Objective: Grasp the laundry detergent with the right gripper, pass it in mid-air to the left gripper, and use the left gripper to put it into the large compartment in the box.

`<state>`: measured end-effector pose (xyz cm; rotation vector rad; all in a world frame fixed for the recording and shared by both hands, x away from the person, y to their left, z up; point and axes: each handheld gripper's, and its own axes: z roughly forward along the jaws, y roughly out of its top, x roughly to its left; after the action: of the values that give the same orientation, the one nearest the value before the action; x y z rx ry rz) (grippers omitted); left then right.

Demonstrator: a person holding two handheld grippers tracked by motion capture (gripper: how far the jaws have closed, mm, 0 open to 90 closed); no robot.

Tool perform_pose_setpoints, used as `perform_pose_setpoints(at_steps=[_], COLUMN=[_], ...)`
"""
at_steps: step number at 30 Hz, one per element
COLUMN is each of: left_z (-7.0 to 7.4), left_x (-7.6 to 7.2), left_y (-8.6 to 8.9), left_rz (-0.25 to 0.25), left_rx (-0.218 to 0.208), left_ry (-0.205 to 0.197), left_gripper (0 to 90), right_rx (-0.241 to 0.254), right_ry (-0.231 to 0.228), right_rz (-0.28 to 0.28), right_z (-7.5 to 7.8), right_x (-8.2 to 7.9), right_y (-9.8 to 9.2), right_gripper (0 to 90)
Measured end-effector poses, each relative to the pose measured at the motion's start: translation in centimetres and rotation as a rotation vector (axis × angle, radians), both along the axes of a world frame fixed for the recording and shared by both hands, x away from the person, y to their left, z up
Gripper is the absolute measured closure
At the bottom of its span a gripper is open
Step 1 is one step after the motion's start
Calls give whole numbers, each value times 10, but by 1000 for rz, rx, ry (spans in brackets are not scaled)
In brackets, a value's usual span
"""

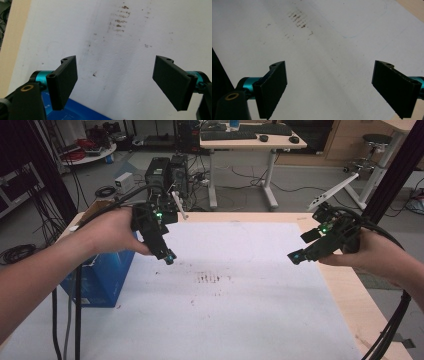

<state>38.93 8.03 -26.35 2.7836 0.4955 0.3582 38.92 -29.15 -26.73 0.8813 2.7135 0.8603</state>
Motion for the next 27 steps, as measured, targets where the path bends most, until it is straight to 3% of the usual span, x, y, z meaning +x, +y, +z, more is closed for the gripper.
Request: perform_pose_setpoints(at_steps=[19, 27], left_z=[-11, -12], left_x=[-1, 0], left_y=[5, 6], left_rz=[18, 22], left_rx=[-8, -2], left_ry=[7, 12], left_gripper=[202, 202], right_rx=[-15, -15], right_ry=[23, 26], right_rz=[50, 44], right_z=[-7, -7], right_x=[10, 10], right_y=[13, 13], right_gripper=[124, 124])
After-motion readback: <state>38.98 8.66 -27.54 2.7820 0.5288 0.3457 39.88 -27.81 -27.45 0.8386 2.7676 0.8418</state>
